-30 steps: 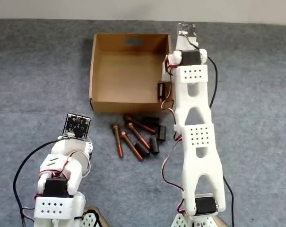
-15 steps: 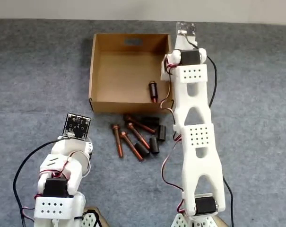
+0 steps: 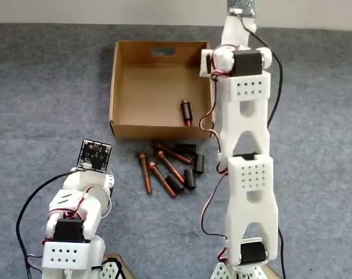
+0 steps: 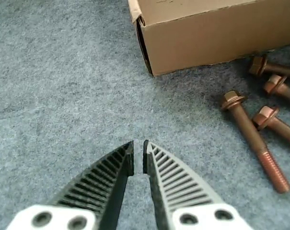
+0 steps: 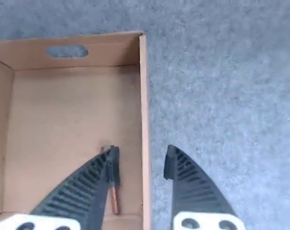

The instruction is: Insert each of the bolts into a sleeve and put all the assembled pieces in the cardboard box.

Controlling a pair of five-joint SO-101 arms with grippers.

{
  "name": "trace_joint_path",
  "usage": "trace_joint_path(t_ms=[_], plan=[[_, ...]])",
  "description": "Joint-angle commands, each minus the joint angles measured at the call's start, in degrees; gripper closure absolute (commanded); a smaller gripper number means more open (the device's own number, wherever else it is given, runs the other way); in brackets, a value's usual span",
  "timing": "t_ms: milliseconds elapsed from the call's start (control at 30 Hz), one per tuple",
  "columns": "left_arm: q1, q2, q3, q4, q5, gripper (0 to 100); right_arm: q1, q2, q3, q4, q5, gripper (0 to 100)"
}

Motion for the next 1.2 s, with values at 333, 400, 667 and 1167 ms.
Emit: trace_joint_path(t_ms=[333,400,667,1167], plan=[[-0.6,-0.4,-0.3,-1.1,-0.4,94,-5.6,-50.2,62.7,0.3,5.2,85.6],[-0.6,-0.4,-0.2,-1.1,-0.4,94,-8.8,-54.5,73.3,-1.7,7.9,85.6],[-0.6,-0.4,-0.2,-1.1,-0.4,94,-20.5,-65.0,111.9,-24.4,14.8,85.6],[-0.6,-0.4,-0.2,-1.1,-0.4,94,-24.0,-65.0,131.4,-46.8,21.5,85.6]])
